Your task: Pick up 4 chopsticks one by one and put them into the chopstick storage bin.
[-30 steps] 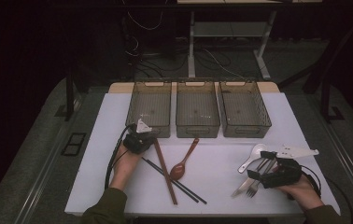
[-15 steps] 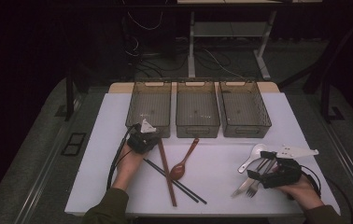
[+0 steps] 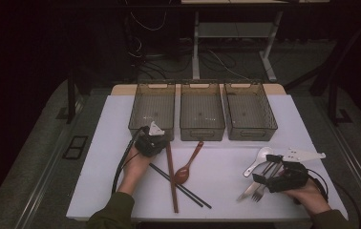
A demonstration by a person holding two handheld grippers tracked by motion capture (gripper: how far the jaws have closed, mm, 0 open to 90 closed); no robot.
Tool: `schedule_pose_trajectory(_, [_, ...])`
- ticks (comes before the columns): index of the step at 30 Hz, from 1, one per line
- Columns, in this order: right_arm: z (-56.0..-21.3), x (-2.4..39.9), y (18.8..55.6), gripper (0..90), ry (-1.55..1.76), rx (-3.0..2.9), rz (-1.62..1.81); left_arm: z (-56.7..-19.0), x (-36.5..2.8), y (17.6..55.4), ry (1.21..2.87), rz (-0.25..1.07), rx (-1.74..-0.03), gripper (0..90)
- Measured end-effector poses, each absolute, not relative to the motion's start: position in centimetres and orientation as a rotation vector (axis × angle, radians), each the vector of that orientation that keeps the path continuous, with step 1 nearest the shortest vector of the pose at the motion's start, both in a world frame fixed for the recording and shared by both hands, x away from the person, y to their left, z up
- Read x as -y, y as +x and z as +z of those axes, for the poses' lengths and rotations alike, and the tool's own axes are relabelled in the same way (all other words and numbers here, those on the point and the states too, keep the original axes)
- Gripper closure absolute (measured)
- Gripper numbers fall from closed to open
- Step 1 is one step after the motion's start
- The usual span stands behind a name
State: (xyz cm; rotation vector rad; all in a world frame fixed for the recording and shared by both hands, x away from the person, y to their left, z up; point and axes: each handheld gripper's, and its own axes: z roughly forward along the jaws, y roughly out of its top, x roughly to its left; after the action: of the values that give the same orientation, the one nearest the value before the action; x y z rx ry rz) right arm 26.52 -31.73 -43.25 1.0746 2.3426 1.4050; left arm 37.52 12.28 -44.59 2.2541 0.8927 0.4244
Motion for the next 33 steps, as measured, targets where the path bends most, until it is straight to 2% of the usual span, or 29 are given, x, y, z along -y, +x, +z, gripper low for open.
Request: schedule_pose_trajectory(33, [-43.3, 31.7, 26.6, 1.9, 1.072, -2.344, 1.405, -44.6, -9.4, 37.4, 2.284, 0.368, -0.808, 88.9])
